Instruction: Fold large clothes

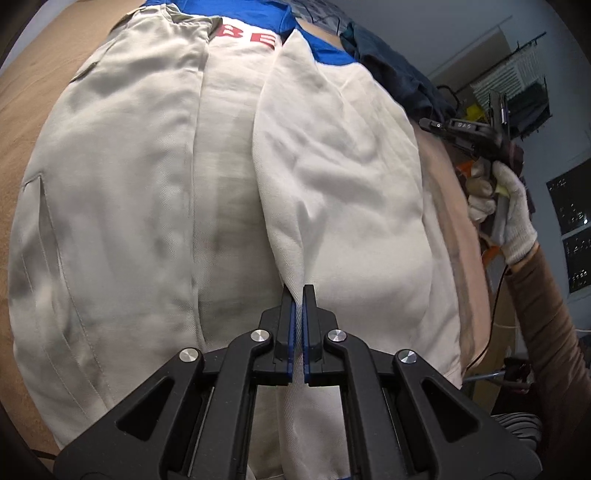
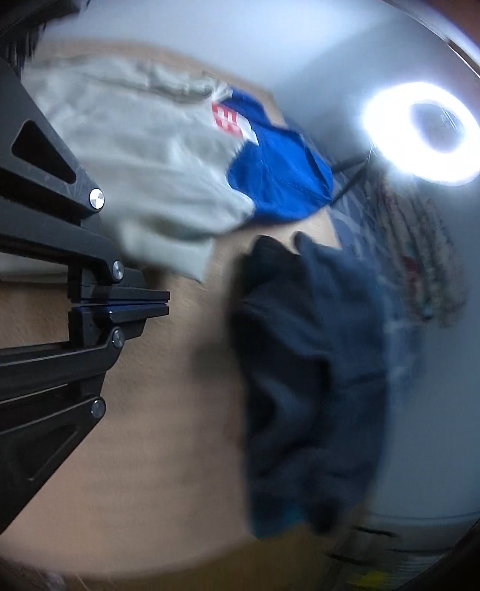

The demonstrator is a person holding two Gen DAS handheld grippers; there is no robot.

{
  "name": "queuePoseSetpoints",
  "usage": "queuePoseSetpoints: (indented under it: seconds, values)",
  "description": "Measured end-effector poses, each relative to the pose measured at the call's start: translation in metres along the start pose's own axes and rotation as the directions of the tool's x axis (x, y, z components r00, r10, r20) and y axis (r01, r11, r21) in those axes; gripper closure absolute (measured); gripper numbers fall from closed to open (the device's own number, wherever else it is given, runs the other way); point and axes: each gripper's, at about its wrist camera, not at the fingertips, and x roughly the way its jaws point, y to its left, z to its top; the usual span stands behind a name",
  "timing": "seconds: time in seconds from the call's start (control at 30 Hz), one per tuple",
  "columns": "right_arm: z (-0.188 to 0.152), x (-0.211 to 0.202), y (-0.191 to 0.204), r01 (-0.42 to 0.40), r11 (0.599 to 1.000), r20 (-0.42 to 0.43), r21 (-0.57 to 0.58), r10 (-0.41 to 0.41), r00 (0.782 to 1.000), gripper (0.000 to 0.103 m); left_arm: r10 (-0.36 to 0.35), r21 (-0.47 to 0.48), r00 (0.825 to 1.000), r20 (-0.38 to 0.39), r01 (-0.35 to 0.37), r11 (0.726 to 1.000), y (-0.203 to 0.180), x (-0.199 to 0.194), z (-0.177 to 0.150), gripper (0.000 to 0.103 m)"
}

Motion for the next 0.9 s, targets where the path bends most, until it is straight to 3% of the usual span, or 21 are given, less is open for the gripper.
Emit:
queuePoseSetpoints:
  seconds: [0.07,0.1,0.13,0.17,0.2,0.23,0.37,0.53,0.67,0.73,0.9]
  values:
    - [-0.008,-0.008,-0.009,0.032,0.999,0.008,0.028,-0.032,0.999,0.099,-0.005,0.009,1.000,-0.005,0.005,1.000,-0.001,-0.002,0.000,0.103]
    - [-0.013,-0.014,-0.009,0.009,0.999,0.004,0.032,-0.009,1.000,0.097,0.011,0.017,1.000,-0.003,-0.011,1.000,-0.002,-0.004,0.000,0.103]
    - [-0.019,-0.019,-0.009,-0.013,0.999,-0.005,0.041,0.013,1.000,0.078,0.020,0.023,1.000,-0.006,-0.020,1.000,-0.003,-0.005,0.000,0.096]
    - [-0.028,-0.028,-0.007,-0.048,0.998,-0.013,0.043,0.048,0.999,0.067,0.021,0.024,1.000,-0.006,-0.021,0.999,-0.004,-0.007,0.000,0.091]
    - [-0.035,-0.035,-0.004,-0.066,0.997,-0.015,0.035,0.067,0.998,0.059,0.017,0.020,1.000,-0.004,-0.017,1.000,-0.003,-0.008,-0.001,0.076]
    - [-0.046,-0.043,0.002,-0.081,0.997,-0.024,0.018,0.081,0.996,0.059,0.015,0.016,1.000,0.001,-0.015,1.000,-0.003,-0.011,-0.002,0.066]
    - [-0.094,-0.070,0.027,-0.142,0.990,-0.097,-0.021,0.140,0.985,0.059,0.061,0.060,0.997,0.050,-0.064,0.996,-0.008,-0.028,-0.015,0.065]
    - [-0.157,-0.089,0.049,-0.248,0.969,-0.202,0.021,0.247,0.948,0.059,0.044,0.075,0.997,0.059,-0.049,0.996,-0.009,-0.048,-0.040,0.065]
    - [-0.203,-0.089,0.068,-0.325,0.944,-0.253,0.062,0.330,0.909,0.055,0.003,0.059,0.999,0.032,-0.005,0.998,-0.003,-0.053,-0.064,0.065]
    - [-0.223,-0.085,0.080,-0.340,0.938,-0.271,0.063,0.344,0.899,0.045,-0.027,0.054,1.000,-0.001,0.027,0.998,-0.003,-0.050,-0.076,0.065]
    - [-0.259,-0.078,0.111,-0.380,0.924,-0.323,0.030,0.369,0.871,0.046,-0.055,0.031,0.997,-0.060,0.056,0.998,0.000,-0.036,-0.096,0.065]
